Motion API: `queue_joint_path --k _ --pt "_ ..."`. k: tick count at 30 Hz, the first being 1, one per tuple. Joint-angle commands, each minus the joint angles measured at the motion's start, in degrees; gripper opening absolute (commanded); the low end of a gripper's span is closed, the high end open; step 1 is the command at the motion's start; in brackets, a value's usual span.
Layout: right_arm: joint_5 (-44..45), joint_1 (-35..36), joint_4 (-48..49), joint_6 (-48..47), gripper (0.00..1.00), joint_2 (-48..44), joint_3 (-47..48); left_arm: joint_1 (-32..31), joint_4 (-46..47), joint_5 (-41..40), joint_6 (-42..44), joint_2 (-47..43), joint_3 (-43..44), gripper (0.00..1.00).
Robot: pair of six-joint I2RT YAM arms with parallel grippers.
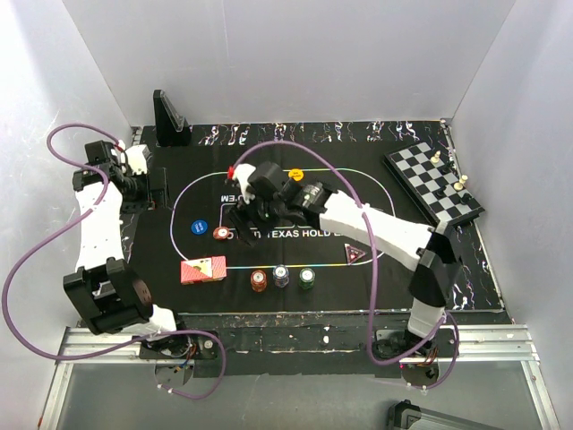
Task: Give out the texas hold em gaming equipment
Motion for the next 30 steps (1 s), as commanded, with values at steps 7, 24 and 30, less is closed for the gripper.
queue_joint_path --k 7,24,30 --pt "-1.2 7.1 2.3 -1.6 0.91 -1.9 -14.5 0.4 -2.3 -1.2 1.9 -6.1 -3.7 0.98" --pt "-2.6 8.3 1.0 -2.6 0.89 7.6 -9.7 0.3 -2.9 0.6 0.9 -7.7 -3.5 0.98" --pt "-3.0 8.4 0.1 -2.4 0.79 8.6 -8.9 0.3 -2.6 -0.4 1.4 -7.1 -3.5 0.98"
